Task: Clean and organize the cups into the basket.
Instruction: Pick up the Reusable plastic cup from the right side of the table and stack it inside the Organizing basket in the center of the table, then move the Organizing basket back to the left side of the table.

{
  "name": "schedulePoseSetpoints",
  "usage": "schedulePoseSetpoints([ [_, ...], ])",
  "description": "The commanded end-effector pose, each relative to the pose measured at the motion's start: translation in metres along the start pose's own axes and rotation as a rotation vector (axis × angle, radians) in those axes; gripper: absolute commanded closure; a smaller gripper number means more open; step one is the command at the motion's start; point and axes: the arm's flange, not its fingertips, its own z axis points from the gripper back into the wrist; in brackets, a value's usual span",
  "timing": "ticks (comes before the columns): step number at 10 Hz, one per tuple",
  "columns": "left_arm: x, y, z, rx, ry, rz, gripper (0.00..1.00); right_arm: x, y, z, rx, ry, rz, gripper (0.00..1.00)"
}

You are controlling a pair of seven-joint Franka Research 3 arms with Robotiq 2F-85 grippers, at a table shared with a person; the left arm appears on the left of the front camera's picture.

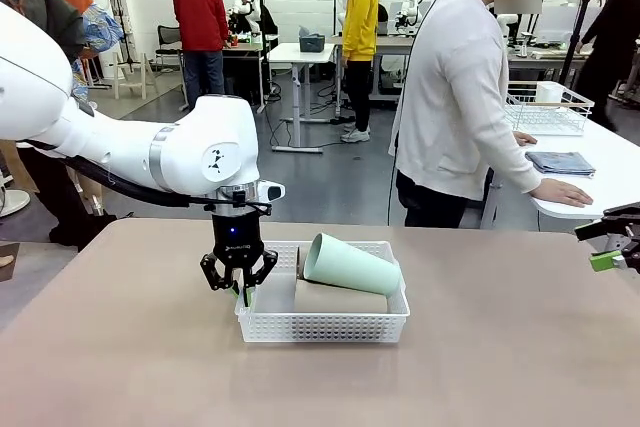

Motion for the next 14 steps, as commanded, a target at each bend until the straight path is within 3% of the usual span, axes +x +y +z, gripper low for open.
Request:
schedulePoseSetpoints([
  [1, -0.0002, -0.0005, 0.0022, -0.003, -0.009, 0.001, 1.0, 0.0001, 0.0038, -0.0036, -0.016, -0.003, -0.015, 0.0],
  [14, -0.0002, -0.0005, 0.0022, -0.003, -0.009, 0.001, 1.0, 0.0001, 0.0038, -0.0036, -0.016, -0.003, -0.015, 0.0],
])
